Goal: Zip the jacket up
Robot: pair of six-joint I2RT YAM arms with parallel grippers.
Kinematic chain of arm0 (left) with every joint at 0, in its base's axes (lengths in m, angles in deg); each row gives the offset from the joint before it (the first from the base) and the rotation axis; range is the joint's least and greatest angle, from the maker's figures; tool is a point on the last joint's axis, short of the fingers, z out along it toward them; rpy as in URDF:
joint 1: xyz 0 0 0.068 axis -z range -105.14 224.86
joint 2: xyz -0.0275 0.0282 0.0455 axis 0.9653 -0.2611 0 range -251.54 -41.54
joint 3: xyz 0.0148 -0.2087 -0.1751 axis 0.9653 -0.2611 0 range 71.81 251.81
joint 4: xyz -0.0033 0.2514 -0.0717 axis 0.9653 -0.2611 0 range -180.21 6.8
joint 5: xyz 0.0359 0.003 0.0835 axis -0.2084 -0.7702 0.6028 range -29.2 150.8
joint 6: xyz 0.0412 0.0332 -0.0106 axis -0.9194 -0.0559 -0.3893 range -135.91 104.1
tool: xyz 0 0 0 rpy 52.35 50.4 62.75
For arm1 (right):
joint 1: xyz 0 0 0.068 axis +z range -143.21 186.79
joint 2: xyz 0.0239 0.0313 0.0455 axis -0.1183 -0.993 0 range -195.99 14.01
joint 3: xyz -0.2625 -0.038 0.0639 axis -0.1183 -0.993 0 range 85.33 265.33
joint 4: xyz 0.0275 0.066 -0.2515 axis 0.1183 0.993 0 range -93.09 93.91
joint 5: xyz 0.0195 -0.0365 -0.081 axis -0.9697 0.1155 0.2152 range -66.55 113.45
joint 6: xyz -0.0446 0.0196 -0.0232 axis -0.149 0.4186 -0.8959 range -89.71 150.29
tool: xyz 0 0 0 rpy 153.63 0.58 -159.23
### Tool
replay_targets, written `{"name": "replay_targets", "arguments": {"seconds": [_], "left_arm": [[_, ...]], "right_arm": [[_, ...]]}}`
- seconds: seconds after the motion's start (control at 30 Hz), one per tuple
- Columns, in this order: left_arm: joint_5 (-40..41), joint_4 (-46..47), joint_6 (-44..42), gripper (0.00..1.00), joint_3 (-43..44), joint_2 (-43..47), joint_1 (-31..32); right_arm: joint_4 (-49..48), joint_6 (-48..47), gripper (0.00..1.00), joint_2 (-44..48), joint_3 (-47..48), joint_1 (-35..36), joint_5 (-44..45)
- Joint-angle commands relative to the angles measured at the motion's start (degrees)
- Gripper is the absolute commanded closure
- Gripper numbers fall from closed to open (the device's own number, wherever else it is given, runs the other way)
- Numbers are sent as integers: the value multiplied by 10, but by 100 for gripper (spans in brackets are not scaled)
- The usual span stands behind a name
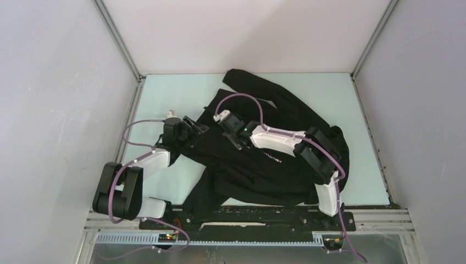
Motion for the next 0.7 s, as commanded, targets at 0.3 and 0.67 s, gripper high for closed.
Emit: {"name": "replay_targets", "arguments": {"seconds": [0.3, 0.67], "left_arm": [[-33, -14, 70, 41, 13, 12, -56], [88, -269, -26, 41, 188, -28, 16]], "right_arm": [[-60, -141, 100, 82, -54, 27, -267], [-61, -105, 100, 68, -48, -18, -478]]}}
